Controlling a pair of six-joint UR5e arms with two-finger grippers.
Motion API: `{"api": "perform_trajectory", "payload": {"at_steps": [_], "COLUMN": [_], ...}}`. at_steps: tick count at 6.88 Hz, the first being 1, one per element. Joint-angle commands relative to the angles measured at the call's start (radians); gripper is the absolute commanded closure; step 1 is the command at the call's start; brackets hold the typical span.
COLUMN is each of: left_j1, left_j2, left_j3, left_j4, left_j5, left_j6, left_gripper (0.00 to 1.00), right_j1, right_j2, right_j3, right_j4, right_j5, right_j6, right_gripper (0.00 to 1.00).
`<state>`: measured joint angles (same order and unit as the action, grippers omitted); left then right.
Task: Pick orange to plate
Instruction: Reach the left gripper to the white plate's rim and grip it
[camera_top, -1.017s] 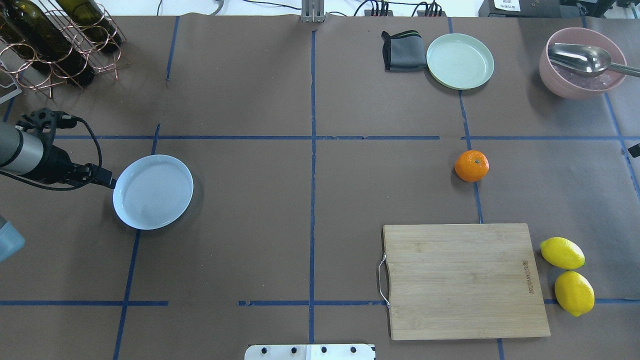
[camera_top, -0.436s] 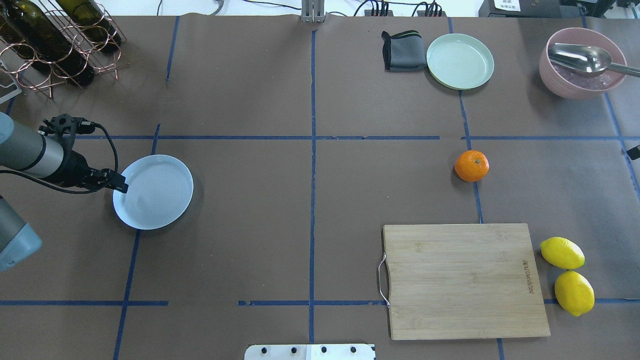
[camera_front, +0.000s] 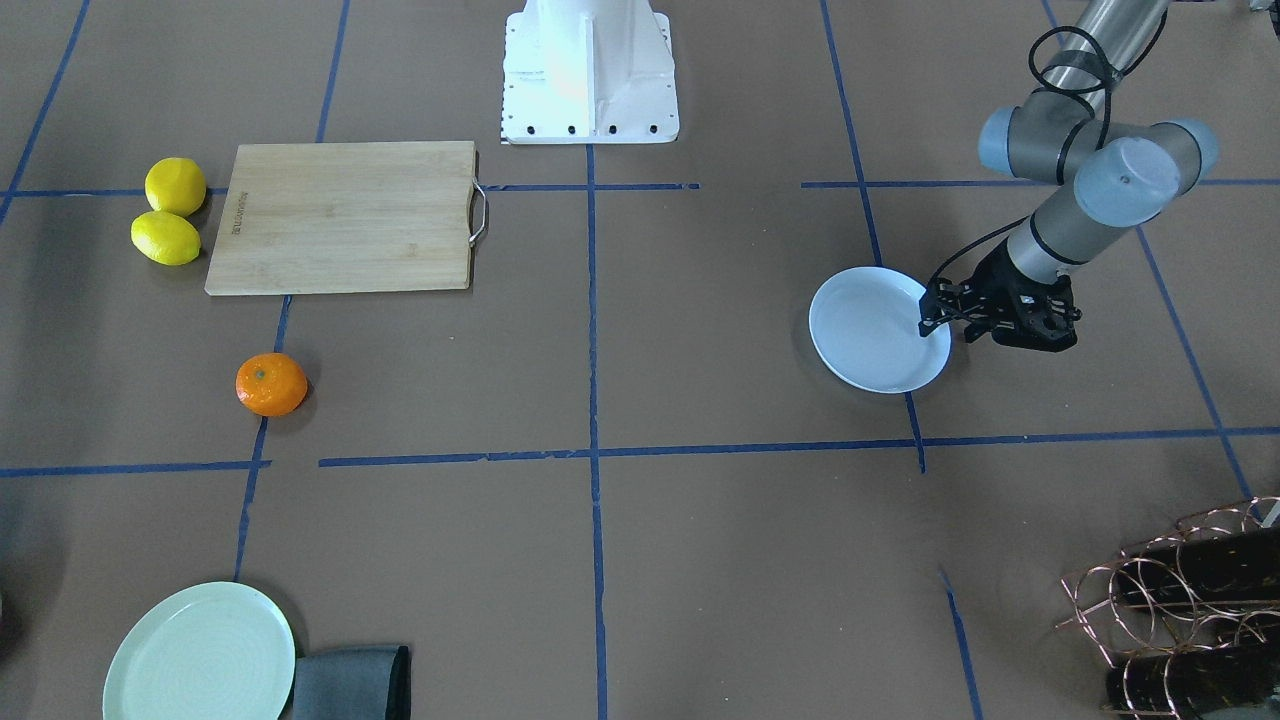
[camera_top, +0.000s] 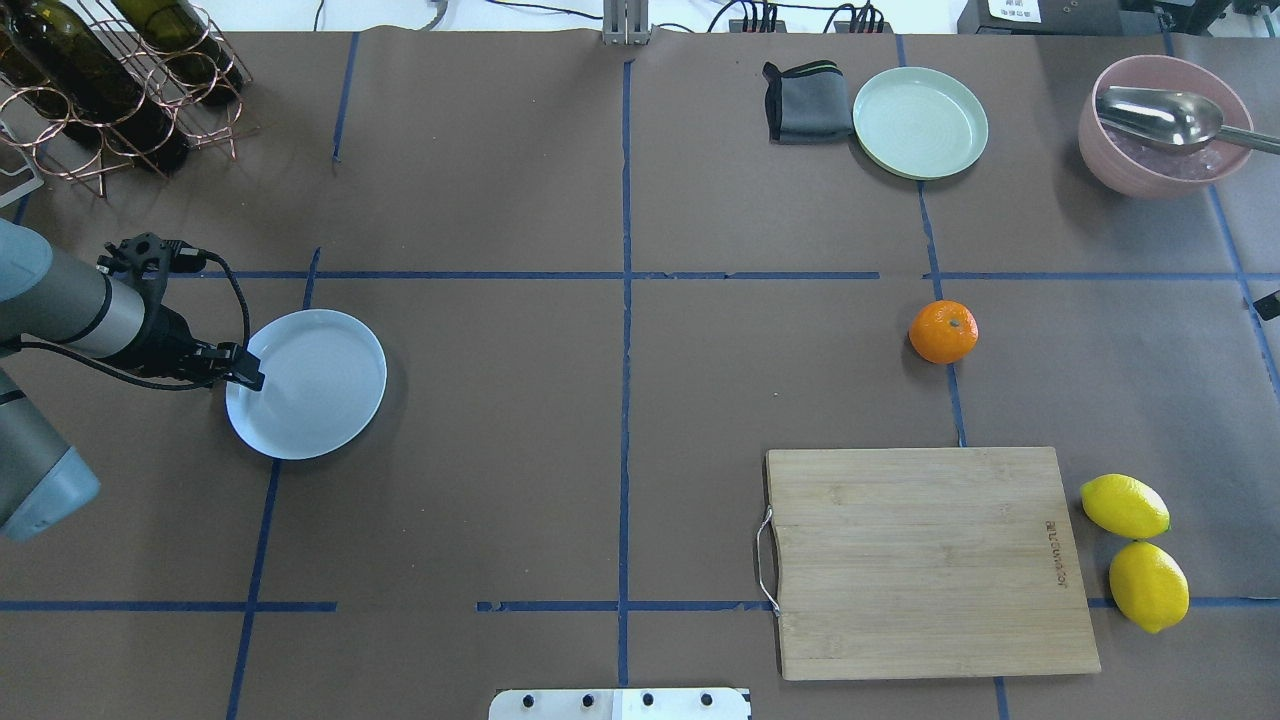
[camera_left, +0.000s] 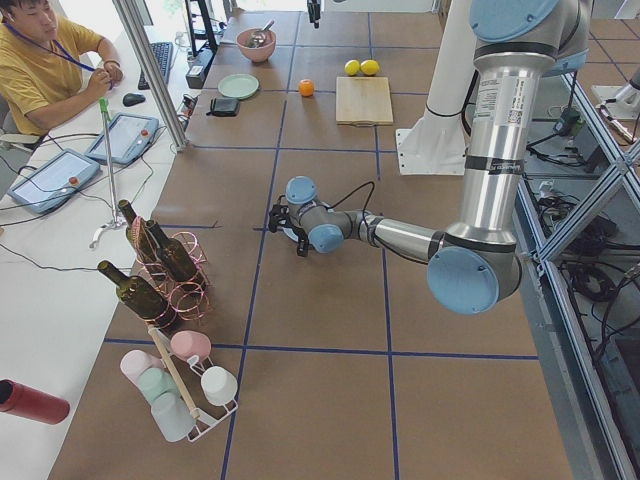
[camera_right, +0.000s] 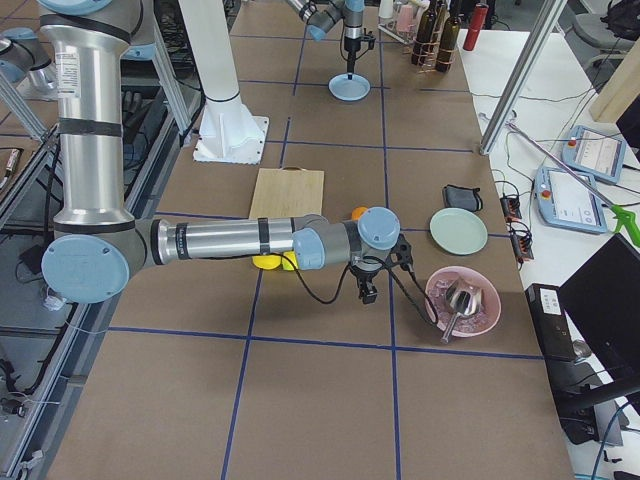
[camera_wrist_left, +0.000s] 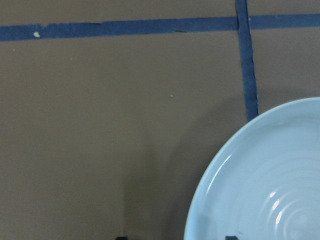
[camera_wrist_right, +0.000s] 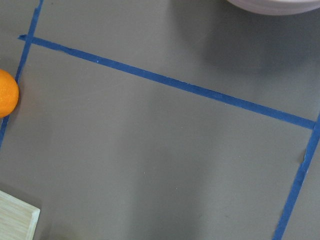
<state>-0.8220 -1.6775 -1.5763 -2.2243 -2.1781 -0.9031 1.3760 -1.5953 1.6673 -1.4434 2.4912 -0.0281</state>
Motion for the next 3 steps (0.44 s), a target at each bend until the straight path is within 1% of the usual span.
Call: {"api": "perform_trajectory", "payload": {"at_steps": [1, 3], "left_j1": [0.003, 0.003], "left_j2": [-0.010, -0.024], "left_j3": [-0.002, 0.001], "left_j4": [0.000, -0.003], "left_j5": [-0.002, -0.003], "left_j6": [0.010, 0.012], "left_gripper": [1.00, 1.00], "right_j1": [0.000, -0.002], "right_j2": [0.000, 0.002], "right_j3": [0.003, 0.003], "right_j4": [0.000, 0.000], "right_j5": [-0.002, 0.000], "right_j6": [0.001, 0.001], "right_gripper": [0.00, 0.00]}}
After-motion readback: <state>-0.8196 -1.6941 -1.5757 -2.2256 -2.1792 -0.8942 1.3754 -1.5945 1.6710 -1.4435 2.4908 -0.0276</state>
